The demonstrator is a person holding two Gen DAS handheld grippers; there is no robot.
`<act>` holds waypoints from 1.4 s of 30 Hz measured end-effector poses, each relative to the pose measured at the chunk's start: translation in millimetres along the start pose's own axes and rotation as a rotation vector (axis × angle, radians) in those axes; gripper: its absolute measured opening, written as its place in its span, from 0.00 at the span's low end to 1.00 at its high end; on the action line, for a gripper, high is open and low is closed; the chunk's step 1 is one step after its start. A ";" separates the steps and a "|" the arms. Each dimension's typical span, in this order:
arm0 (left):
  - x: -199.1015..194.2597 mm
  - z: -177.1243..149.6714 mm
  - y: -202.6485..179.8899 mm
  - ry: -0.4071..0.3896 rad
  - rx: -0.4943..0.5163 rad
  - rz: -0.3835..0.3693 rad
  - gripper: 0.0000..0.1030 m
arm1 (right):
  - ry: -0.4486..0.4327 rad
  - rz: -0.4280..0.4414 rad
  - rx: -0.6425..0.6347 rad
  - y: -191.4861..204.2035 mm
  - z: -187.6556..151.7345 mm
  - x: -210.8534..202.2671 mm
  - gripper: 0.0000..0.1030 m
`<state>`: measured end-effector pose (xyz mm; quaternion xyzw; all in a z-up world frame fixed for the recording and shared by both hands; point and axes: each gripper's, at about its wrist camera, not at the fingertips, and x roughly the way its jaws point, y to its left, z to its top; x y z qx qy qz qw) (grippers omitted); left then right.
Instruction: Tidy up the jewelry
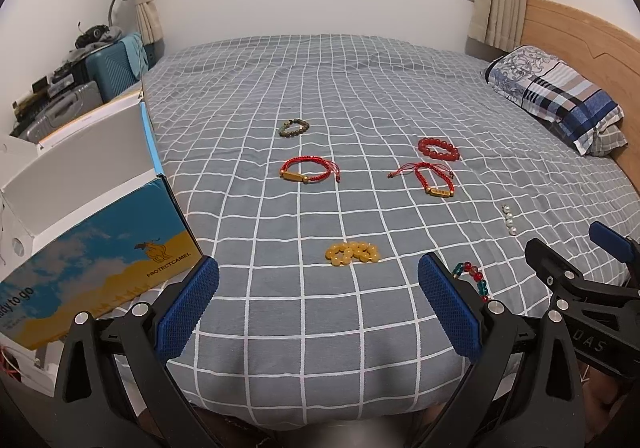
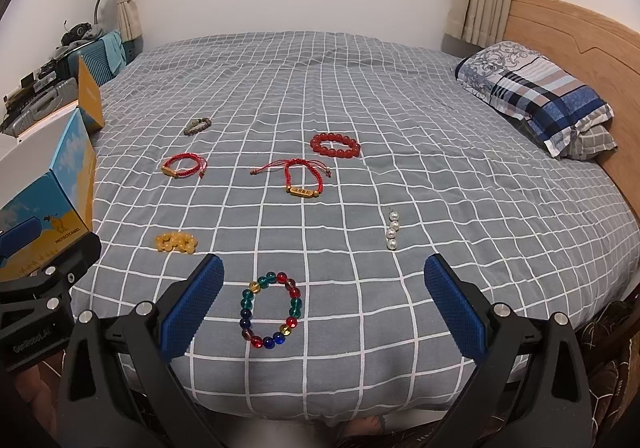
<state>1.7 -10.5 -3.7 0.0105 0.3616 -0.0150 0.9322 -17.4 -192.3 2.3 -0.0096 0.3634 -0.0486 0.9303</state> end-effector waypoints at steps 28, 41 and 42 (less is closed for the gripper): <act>-3.0 -0.2 -3.6 -0.003 0.007 0.000 0.95 | -0.004 -0.002 0.000 -0.4 0.7 -2.2 0.93; -2.7 -1.4 -4.7 -0.002 0.006 -0.003 0.95 | -0.005 -0.003 0.000 0.1 0.9 -2.7 0.93; -2.7 -1.3 -5.1 -0.003 0.006 -0.004 0.95 | -0.005 -0.003 0.000 0.0 1.0 -2.7 0.93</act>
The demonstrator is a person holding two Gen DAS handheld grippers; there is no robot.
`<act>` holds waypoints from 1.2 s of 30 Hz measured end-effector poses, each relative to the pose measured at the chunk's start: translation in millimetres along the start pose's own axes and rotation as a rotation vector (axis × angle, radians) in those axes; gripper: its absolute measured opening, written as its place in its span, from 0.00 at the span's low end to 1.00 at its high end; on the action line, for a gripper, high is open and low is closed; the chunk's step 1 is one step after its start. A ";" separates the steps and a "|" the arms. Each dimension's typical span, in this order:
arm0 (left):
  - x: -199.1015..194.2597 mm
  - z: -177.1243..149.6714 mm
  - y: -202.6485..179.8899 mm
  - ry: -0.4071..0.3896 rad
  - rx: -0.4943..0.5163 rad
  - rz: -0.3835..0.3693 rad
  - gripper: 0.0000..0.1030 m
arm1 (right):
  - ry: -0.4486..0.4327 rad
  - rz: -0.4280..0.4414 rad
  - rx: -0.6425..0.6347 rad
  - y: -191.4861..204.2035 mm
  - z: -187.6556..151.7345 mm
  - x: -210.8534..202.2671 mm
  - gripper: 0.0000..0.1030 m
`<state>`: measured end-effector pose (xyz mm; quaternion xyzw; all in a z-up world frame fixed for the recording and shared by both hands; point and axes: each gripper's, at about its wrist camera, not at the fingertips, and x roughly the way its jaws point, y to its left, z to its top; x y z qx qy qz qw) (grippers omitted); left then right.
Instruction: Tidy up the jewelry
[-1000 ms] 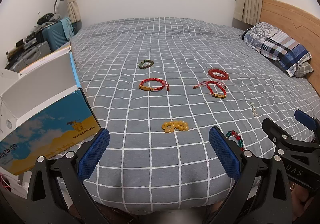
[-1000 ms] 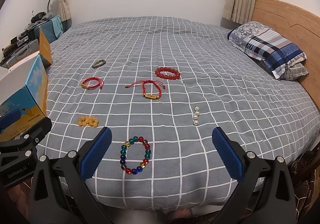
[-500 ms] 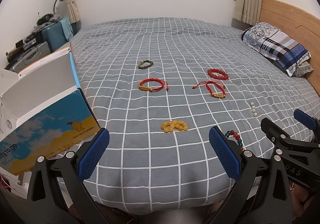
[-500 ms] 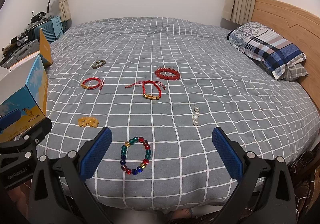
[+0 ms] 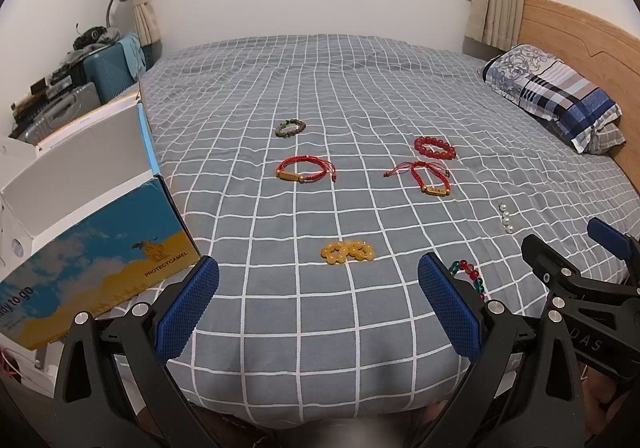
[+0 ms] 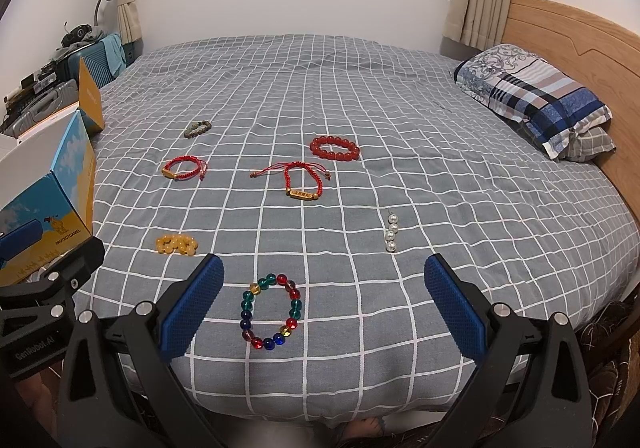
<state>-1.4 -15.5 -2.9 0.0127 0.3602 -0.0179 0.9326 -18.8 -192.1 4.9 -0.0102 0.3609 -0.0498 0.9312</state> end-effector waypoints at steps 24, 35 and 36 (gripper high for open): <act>1.1 15.6 -2.9 0.015 0.018 -0.005 0.95 | -0.014 -0.019 0.000 -8.2 16.2 -3.3 0.93; 23.9 63.8 -0.7 0.046 0.018 -0.006 0.94 | 0.015 -0.058 0.009 -33.5 59.4 23.8 0.93; 29.7 65.4 -1.6 0.051 0.019 -0.006 0.95 | 0.023 -0.057 0.011 -36.3 61.5 28.7 0.93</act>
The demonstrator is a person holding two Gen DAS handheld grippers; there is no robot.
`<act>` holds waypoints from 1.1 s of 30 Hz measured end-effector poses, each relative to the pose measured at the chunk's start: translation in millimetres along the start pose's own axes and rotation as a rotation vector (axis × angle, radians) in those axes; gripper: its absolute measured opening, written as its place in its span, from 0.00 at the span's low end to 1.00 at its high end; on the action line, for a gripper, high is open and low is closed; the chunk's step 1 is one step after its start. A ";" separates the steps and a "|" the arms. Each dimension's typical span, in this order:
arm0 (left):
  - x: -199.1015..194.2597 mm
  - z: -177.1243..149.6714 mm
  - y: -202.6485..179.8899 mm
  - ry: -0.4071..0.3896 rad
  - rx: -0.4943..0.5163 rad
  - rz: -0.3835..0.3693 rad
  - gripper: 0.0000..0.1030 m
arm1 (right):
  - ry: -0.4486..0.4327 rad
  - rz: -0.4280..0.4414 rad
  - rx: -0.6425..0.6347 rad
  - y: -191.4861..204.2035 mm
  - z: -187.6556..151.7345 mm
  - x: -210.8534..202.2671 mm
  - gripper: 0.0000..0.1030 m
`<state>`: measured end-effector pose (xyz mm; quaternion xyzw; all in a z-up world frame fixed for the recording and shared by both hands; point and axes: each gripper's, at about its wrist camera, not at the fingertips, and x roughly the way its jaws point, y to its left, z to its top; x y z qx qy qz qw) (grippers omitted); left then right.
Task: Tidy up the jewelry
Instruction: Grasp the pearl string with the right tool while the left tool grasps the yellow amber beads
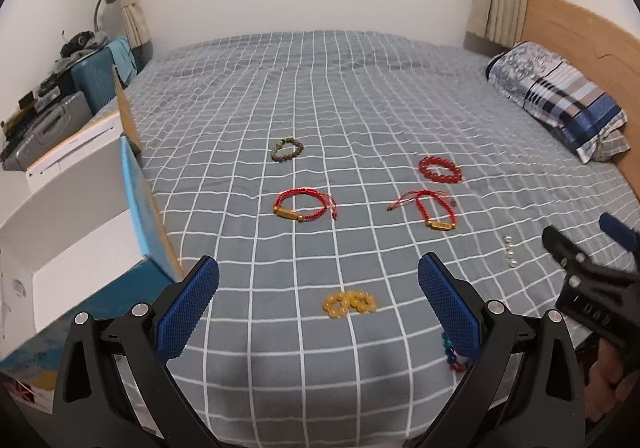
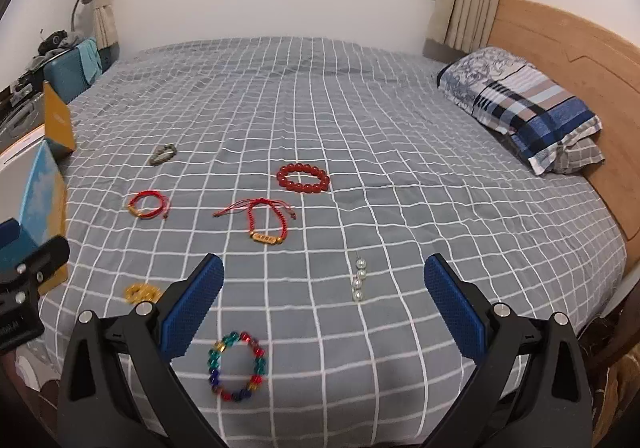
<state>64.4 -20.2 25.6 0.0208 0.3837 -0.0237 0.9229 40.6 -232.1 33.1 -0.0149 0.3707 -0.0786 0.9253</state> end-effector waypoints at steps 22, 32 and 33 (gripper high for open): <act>140.4 -47.0 -10.7 0.255 0.015 -0.011 0.94 | 0.272 0.048 -0.003 -30.4 -18.7 166.1 0.89; 142.4 -51.3 -12.5 0.251 0.025 -0.029 0.84 | 0.329 0.099 0.015 -32.2 -26.9 178.9 0.57; 141.3 -51.8 -12.7 0.248 0.027 -0.031 0.81 | 0.330 0.094 0.021 -33.1 -27.2 179.2 0.54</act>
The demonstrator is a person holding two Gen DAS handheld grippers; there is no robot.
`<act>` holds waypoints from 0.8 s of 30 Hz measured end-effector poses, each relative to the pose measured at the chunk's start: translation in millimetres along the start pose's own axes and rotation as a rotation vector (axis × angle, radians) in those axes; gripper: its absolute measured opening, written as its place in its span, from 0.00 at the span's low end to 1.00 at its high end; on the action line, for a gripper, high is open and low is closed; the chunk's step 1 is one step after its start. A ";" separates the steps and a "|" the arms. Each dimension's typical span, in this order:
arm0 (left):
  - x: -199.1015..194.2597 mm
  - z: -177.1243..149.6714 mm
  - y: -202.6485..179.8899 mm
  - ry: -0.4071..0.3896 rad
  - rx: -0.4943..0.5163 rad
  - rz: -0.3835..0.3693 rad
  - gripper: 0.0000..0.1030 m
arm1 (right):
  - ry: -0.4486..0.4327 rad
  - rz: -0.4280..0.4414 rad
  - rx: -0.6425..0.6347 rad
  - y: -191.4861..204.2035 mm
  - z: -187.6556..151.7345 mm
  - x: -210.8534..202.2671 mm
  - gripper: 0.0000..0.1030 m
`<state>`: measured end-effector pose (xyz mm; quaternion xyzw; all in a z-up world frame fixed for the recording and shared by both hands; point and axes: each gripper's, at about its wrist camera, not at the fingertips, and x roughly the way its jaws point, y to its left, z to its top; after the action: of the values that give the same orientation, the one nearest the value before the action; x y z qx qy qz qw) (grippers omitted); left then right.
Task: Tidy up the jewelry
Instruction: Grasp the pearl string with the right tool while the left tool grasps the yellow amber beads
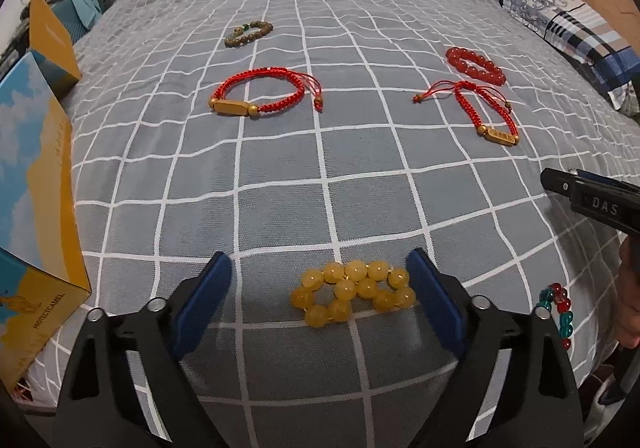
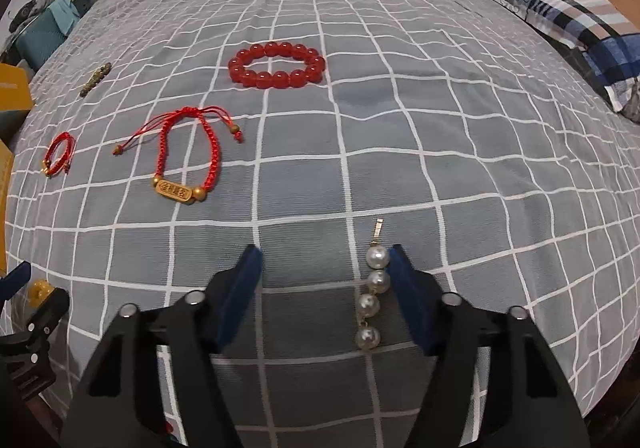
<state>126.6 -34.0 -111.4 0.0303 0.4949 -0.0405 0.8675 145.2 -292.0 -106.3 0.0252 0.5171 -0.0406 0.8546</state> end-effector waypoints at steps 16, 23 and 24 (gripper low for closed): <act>-9.2 -2.1 19.2 -0.024 -0.059 -0.002 0.12 | -0.014 -0.036 0.029 -3.8 0.0 -0.6 0.10; -17.8 -1.7 20.6 -0.059 -0.069 -0.006 0.09 | -0.057 -0.005 0.065 -10.3 0.6 -11.9 0.10; -19.2 -1.7 20.8 -0.064 -0.069 -0.005 0.09 | -0.068 -0.009 0.069 -10.6 0.8 -13.9 0.10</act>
<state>117.5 -12.4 -95.4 -0.0022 0.4680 -0.0265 0.8833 138.5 -302.0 -93.6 0.0508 0.4864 -0.0632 0.8700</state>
